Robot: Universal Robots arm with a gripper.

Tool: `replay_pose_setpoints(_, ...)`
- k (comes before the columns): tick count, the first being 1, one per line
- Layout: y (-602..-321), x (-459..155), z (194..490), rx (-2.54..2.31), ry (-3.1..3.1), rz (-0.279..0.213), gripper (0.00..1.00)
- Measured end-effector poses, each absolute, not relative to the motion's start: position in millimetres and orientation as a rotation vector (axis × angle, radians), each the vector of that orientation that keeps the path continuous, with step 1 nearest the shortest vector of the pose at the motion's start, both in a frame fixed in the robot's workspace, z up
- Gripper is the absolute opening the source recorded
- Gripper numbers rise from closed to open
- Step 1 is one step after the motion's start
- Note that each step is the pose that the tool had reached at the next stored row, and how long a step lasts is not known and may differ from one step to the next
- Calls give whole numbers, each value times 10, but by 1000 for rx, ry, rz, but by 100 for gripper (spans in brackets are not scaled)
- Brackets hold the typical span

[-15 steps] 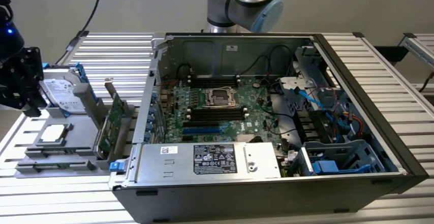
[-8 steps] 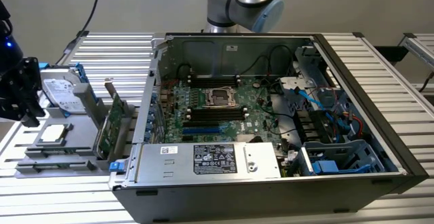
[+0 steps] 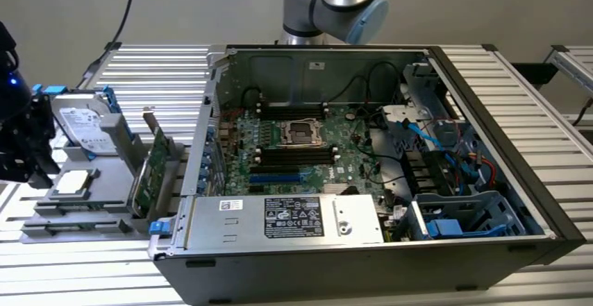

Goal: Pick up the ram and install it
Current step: 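Pick up the ram and move it above insertion slot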

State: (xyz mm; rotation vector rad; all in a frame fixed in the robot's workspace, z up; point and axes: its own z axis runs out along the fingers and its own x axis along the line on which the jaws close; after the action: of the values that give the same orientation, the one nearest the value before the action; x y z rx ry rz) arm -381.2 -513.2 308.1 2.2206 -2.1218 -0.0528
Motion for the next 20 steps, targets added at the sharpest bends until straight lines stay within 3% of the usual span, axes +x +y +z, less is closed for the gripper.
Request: replay_pose_setpoints(20, -5153, -3956, 2717, 2301, -2032, -52, 30)
